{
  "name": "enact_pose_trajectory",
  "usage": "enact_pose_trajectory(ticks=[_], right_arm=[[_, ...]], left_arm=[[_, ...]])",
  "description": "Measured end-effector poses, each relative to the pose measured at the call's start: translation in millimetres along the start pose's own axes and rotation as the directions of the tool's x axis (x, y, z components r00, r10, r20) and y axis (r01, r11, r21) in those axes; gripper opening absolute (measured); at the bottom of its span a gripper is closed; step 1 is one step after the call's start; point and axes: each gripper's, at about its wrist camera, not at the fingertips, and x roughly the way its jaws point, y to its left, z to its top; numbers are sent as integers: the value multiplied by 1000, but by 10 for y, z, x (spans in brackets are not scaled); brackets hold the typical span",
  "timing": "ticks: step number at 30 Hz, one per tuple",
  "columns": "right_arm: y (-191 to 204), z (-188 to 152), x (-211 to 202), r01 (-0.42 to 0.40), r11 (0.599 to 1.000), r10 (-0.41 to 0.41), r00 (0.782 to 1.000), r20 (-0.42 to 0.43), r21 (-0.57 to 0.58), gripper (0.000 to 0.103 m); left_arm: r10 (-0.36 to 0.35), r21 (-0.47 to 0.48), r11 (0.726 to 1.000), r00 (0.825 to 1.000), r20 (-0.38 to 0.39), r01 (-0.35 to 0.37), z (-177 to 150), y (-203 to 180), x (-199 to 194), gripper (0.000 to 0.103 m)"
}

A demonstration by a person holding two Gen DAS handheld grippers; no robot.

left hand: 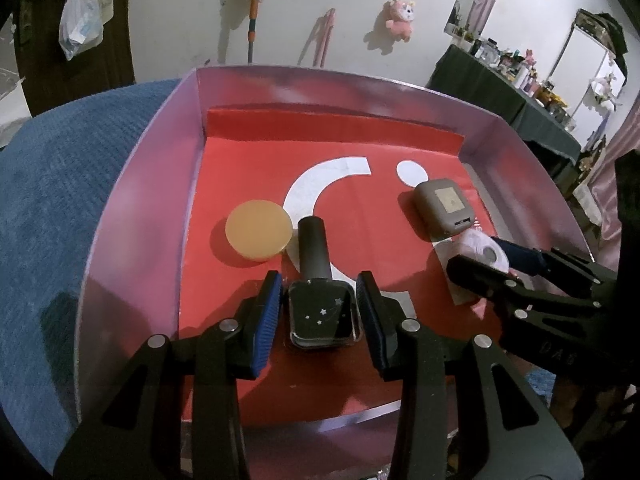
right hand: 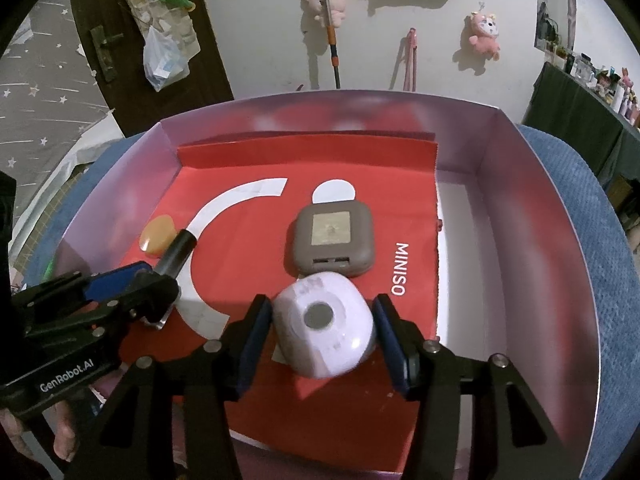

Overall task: Organize rigid objects
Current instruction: 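Lower the black bottle and pink case onto the red paper and open both tools, then withdraw both tools from the box toward the objects on the table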

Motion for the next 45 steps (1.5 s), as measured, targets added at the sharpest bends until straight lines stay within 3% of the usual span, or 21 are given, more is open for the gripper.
enact_pose_trajectory(ticks=[2, 5, 11, 15, 18, 25, 27, 29, 45], right_arm=[[6, -9, -13, -4, 1000, 4, 1000, -1, 2, 57], [18, -29, -82, -13, 1000, 13, 1000, 7, 2, 62], [45, -72, -274, -28, 1000, 28, 999, 36, 6, 64], [44, -93, -431, -31, 1000, 31, 997, 65, 4, 73], [47, -105, -545, -43, 999, 43, 996, 83, 8, 75], [111, -139, -771, -58, 998, 58, 989, 137, 1, 94], [127, -160, -820, -64, 998, 64, 986, 151, -3, 98], [143, -178, -875, -68, 998, 68, 984, 164, -2, 103], [238, -442, -1256, -82, 996, 90, 957, 277, -41, 103]], left_arm=[[-5, 2, 1000, 1000, 14, 5, -4, -7, -39, 38], [-9, 8, 1000, 999, 34, 9, -10, -19, -105, 57], [-6, 31, 1000, 999, 51, 5, -20, -90, -204, 60], [-13, 37, 999, 997, 79, 11, -31, -136, -343, 68], [-18, 40, 999, 994, 107, 13, -42, -152, -465, 75], [4, 50, 999, 987, 163, -12, -89, -167, -710, 77], [3, 49, 999, 985, 174, -12, -108, -161, -762, 96], [5, 43, 999, 981, 193, -14, -131, -160, -821, 102], [52, 72, 995, 959, 278, -75, -397, -233, -1138, 102]])
